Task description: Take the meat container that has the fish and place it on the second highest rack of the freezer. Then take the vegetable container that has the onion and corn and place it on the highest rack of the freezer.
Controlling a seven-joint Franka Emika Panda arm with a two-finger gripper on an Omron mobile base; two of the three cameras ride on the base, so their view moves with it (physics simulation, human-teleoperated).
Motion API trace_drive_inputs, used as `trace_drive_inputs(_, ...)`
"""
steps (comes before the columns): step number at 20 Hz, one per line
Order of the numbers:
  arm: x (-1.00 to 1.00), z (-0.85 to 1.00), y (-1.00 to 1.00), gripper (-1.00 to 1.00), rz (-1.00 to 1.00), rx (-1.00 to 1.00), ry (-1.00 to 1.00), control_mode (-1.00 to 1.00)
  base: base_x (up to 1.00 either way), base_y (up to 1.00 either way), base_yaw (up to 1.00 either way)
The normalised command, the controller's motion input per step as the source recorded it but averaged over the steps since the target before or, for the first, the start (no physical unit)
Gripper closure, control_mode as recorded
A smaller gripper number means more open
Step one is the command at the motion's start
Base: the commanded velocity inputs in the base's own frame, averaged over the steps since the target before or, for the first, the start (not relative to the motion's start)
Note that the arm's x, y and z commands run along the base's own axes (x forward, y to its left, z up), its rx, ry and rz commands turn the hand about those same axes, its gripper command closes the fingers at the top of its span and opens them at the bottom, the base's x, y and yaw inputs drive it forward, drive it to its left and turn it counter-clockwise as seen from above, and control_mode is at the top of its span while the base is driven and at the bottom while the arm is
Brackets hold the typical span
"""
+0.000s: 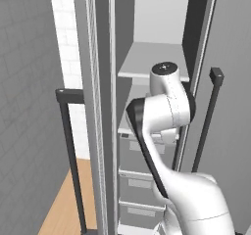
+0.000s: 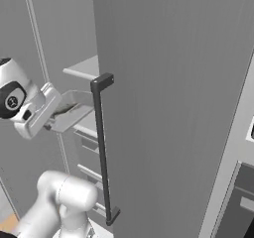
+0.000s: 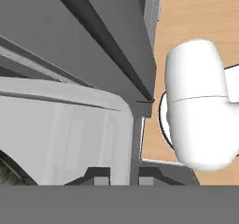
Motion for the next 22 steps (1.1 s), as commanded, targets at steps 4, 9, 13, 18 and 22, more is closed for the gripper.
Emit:
trace_drive_inputs(4, 0.91, -0.69, -0.24, 1.0, -0.02, 0.0, 0.05, -1.0, 0.0, 0.0, 0.0)
trace_drive_inputs(9, 0.86, -0.7, -0.21, 1.0, -0.04, 0.0, 0.09, -1.0, 0.0, 0.0, 0.0)
trace_drive_inputs(13, 0.98, -0.47, -0.03, 1.0, -0.05, 0.0, 0.12, -1.0, 0.0, 0.0, 0.0)
trace_drive_inputs(18, 0.98, -0.49, 0.0, 1.0, -0.08, -0.04, 0.06, -1.0, 0.0, 0.0, 0.0)
trace_drive_inputs(22, 0.67, -0.64, -0.05, 1.0, -0.08, -0.03, 0.02, -1.0, 0.0, 0.0, 0.0)
